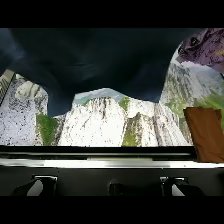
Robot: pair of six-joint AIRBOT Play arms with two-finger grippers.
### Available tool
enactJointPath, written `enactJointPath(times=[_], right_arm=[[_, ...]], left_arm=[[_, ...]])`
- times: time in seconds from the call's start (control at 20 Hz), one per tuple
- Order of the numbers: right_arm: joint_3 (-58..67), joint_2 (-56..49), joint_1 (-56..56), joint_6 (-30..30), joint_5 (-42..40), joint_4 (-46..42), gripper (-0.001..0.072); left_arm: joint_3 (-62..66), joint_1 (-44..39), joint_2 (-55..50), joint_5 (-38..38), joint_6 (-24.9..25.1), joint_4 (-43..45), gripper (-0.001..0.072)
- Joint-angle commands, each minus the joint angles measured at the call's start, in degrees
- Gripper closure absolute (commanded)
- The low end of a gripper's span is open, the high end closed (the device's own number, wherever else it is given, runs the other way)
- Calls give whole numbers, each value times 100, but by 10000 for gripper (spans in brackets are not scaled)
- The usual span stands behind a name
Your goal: Fold the clothes and pants, and hang the long-sleeved shirts on hangers.
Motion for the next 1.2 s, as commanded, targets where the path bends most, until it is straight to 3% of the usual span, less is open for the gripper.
enactJointPath(times=[0.0,0.2,0.4,0.5,0.7,0.9,1.15], right_arm=[[76,732,-4,345,48,-1060,682],[63,546,-4,846,162,-1080,682],[-334,-540,-2,1255,857,-632,682],[-844,-1268,2,1252,977,-317,682],[-1279,-3029,2,1163,953,-271,682],[-1279,-4454,2,981,264,-140,682],[-1279,-4981,2,953,-605,-146,682]], left_arm=[[-339,4,935,22,-828,1318,692],[-354,2,702,-295,-654,1305,691],[-579,-87,-555,-1370,393,378,691],[-997,-313,-1351,-1443,708,282,691],[-1565,-916,-3366,-796,1180,282,691],[-1425,-1340,-5156,146,1226,286,692],[-1038,-1482,-5886,898,1193,282,691]])
